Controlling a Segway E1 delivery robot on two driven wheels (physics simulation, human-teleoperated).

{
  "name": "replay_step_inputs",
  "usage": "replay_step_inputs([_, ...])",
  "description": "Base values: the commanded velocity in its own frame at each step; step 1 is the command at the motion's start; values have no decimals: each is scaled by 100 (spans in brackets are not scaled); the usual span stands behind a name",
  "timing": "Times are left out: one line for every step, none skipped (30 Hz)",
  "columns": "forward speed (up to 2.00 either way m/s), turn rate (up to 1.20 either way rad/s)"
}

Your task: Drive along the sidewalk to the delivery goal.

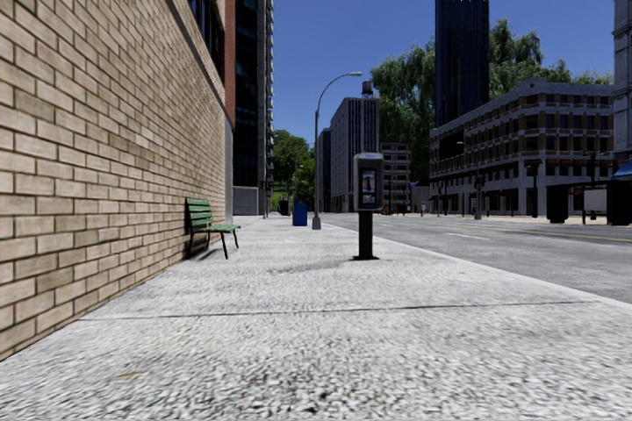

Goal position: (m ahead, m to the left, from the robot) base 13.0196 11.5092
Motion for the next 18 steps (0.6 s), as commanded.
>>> replay_step_inputs([164,0])
replay_step_inputs([164,0])
replay_step_inputs([166,0])
replay_step_inputs([167,0])
replay_step_inputs([168,0])
replay_step_inputs([169,0])
replay_step_inputs([170,0])
replay_step_inputs([170,0])
replay_step_inputs([171,0])
replay_step_inputs([171,0])
replay_step_inputs([171,0])
replay_step_inputs([172,0])
replay_step_inputs([173,0])
replay_step_inputs([174,0])
replay_step_inputs([175,0])
replay_step_inputs([176,0])
replay_step_inputs([176,0])
replay_step_inputs([176,0])
